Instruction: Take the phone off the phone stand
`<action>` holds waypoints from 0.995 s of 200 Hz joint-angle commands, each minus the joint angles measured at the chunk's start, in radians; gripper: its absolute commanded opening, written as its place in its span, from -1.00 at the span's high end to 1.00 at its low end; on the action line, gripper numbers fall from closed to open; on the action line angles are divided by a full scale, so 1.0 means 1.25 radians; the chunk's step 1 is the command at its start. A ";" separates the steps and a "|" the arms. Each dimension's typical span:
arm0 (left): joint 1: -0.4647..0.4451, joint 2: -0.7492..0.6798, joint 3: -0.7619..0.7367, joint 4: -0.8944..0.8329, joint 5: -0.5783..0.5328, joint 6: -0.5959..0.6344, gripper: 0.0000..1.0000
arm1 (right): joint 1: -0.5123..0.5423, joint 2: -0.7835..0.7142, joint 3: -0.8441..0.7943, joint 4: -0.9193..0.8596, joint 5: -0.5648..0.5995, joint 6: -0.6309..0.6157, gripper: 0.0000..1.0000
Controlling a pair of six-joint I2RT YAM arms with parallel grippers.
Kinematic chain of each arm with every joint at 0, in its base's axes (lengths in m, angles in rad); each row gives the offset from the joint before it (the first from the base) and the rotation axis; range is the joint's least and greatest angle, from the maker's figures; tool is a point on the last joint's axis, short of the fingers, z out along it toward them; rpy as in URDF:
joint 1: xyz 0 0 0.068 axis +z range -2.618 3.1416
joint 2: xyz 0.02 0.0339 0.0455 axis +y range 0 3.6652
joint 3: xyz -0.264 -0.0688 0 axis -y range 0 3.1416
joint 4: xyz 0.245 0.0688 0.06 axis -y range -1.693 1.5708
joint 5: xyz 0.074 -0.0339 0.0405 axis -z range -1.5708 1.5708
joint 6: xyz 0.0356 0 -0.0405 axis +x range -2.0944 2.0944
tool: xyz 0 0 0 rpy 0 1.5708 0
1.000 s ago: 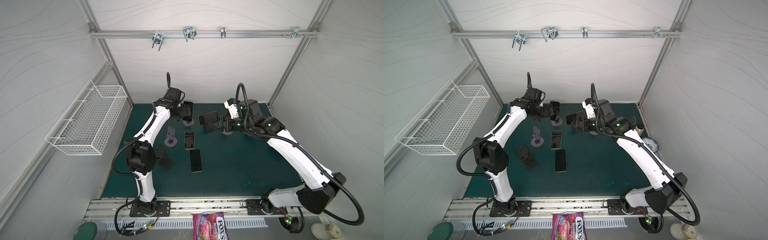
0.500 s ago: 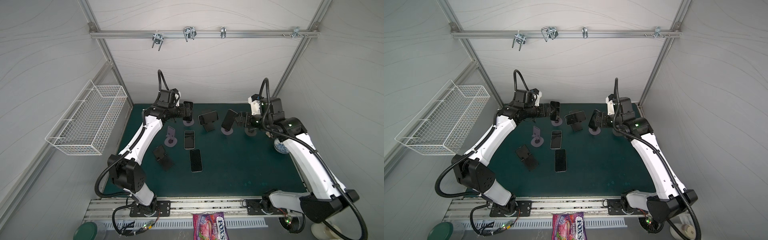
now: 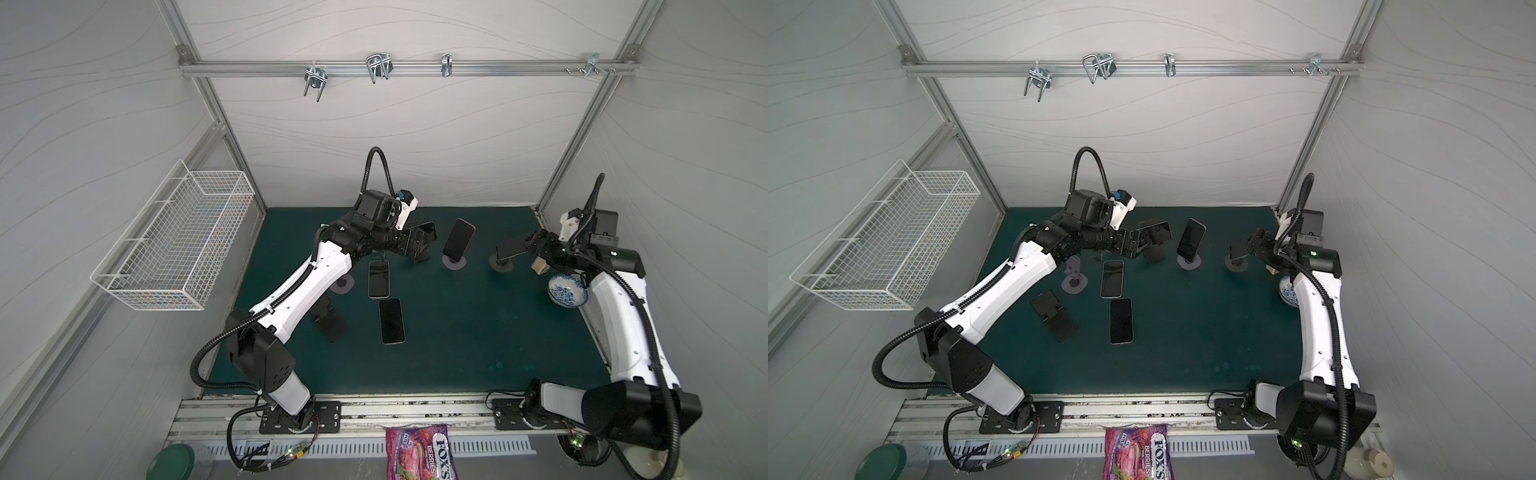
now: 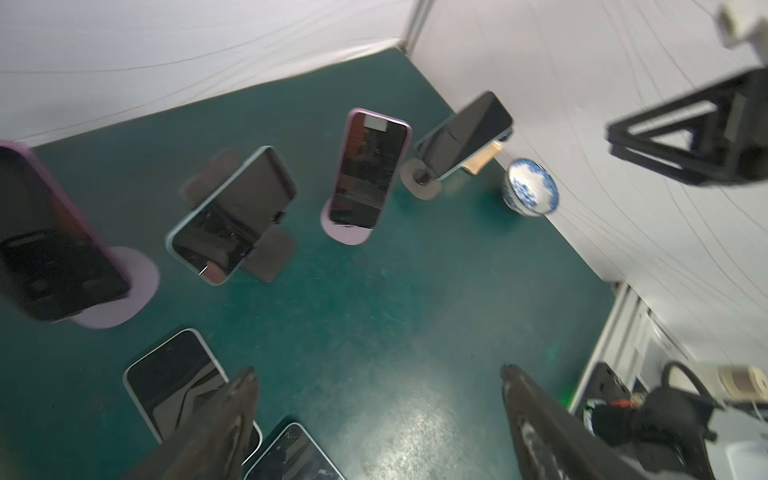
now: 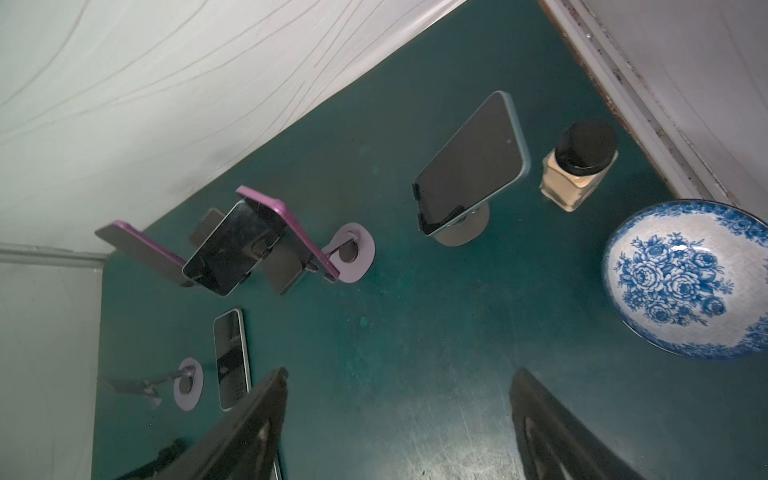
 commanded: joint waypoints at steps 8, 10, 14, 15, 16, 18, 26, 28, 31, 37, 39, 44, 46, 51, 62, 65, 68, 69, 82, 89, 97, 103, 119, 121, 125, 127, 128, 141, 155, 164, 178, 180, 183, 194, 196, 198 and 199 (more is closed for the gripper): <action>-0.040 0.005 0.036 0.031 0.042 0.064 -0.84 | -0.038 0.008 -0.032 0.105 -0.027 0.040 -0.70; -0.042 0.006 0.037 0.032 0.045 0.069 -0.84 | -0.038 0.010 -0.032 0.108 -0.024 0.041 -0.70; -0.048 0.009 0.037 0.033 0.050 0.077 -0.84 | -0.038 0.014 -0.029 0.112 -0.020 0.043 -0.71; -0.048 0.010 0.036 0.033 0.051 0.079 -0.84 | -0.038 0.016 -0.028 0.113 -0.020 0.043 -0.71; -0.049 0.011 0.037 0.033 0.053 0.081 -0.84 | -0.038 0.017 -0.027 0.113 -0.019 0.043 -0.71; -0.050 0.013 0.038 0.033 0.055 0.085 -0.84 | -0.038 0.020 -0.025 0.113 -0.016 0.042 -0.71; -0.054 0.019 0.039 0.028 0.064 0.099 -0.84 | -0.038 0.033 -0.011 0.110 -0.005 0.038 -0.72; -0.055 0.021 0.040 0.027 0.065 0.103 -0.84 | -0.038 0.037 -0.006 0.106 -0.001 0.035 -0.72; -0.056 0.023 0.043 0.024 0.068 0.108 -0.84 | -0.037 0.042 0.003 0.102 0.002 0.029 -0.72; -0.055 0.028 0.046 0.016 0.067 0.116 -0.84 | -0.038 0.056 0.021 0.088 0.013 0.014 -0.72; -0.055 0.030 0.047 0.014 0.066 0.118 -0.84 | -0.037 0.061 0.029 0.084 0.017 0.008 -0.73; -0.055 0.034 0.048 0.007 0.063 0.123 -0.84 | -0.037 0.072 0.049 0.068 0.030 -0.005 -0.73; -0.055 0.034 0.048 0.005 0.062 0.125 -0.84 | -0.038 0.079 0.054 0.062 0.035 -0.011 -0.74; -0.056 0.039 0.049 0.000 0.061 0.132 -0.85 | -0.038 0.091 0.074 0.046 0.049 -0.023 -0.76; -0.056 0.045 0.048 -0.008 0.059 0.143 -0.84 | -0.039 0.112 0.108 0.021 0.077 -0.038 -0.78; -0.056 0.047 0.048 -0.009 0.058 0.144 -0.84 | -0.040 0.117 0.114 0.018 0.084 -0.040 -0.79; -0.056 0.049 0.047 -0.009 0.058 0.144 -0.84 | -0.040 0.121 0.119 0.015 0.091 -0.038 -0.79; -0.055 0.050 0.047 -0.009 0.058 0.143 -0.84 | -0.040 0.122 0.121 0.014 0.092 -0.037 -0.79; -0.055 0.058 0.046 -0.008 0.065 0.136 -0.84 | -0.045 0.131 0.128 0.020 0.086 -0.028 -0.80; -0.056 0.061 0.045 -0.004 0.071 0.131 -0.84 | -0.048 0.131 0.122 0.032 0.077 -0.019 -0.80; -0.056 0.062 0.040 0.003 0.075 0.125 -0.84 | -0.053 0.131 0.109 0.050 0.067 -0.003 -0.80; -0.055 0.061 0.038 0.010 0.078 0.123 -0.84 | -0.056 0.132 0.099 0.064 0.056 0.007 -0.80; -0.055 0.064 0.036 0.015 0.081 0.118 -0.84 | -0.065 0.134 0.073 0.098 0.034 0.030 -0.79; -0.056 0.064 0.036 0.016 0.081 0.118 -0.84 | -0.066 0.135 0.069 0.101 0.031 0.033 -0.79; -0.056 0.065 0.036 0.017 0.080 0.118 -0.83 | -0.069 0.137 0.063 0.108 0.025 0.039 -0.78; -0.056 0.064 0.037 0.017 0.081 0.118 -0.83 | -0.070 0.137 0.061 0.110 0.022 0.041 -0.78; -0.056 0.064 0.036 0.017 0.080 0.118 -0.83 | -0.071 0.138 0.060 0.111 0.020 0.042 -0.78; -0.056 0.066 0.036 0.020 0.082 0.116 -0.83 | -0.077 0.145 0.049 0.124 -0.004 0.053 -0.76; -0.055 0.068 0.031 0.026 0.088 0.108 -0.82 | -0.080 0.143 0.024 0.145 -0.027 0.055 -0.74; -0.056 0.072 0.031 0.030 0.092 0.096 -0.81 | -0.080 0.134 0.002 0.164 -0.037 0.057 -0.72; -0.061 0.076 0.032 0.038 0.101 0.079 -0.78 | -0.080 0.121 -0.035 0.194 -0.043 0.057 -0.64; -0.064 0.077 0.031 0.039 0.102 0.078 -0.77 | -0.080 0.120 -0.040 0.198 -0.043 0.056 -0.63; -0.066 0.078 0.030 0.042 0.102 0.076 -0.77 | -0.081 0.119 -0.047 0.204 -0.043 0.056 -0.60; -0.076 0.084 0.031 0.045 0.100 0.072 -0.76 | -0.082 0.120 -0.065 0.217 -0.045 0.056 -0.52; -0.078 0.084 0.031 0.046 0.100 0.073 -0.76 | -0.083 0.121 -0.068 0.219 -0.046 0.055 -0.51; -0.080 0.086 0.032 0.046 0.099 0.071 -0.76 | -0.084 0.123 -0.070 0.220 -0.048 0.054 -0.50; -0.080 0.087 0.032 0.046 0.099 0.071 -0.76 | -0.084 0.123 -0.072 0.220 -0.049 0.054 -0.50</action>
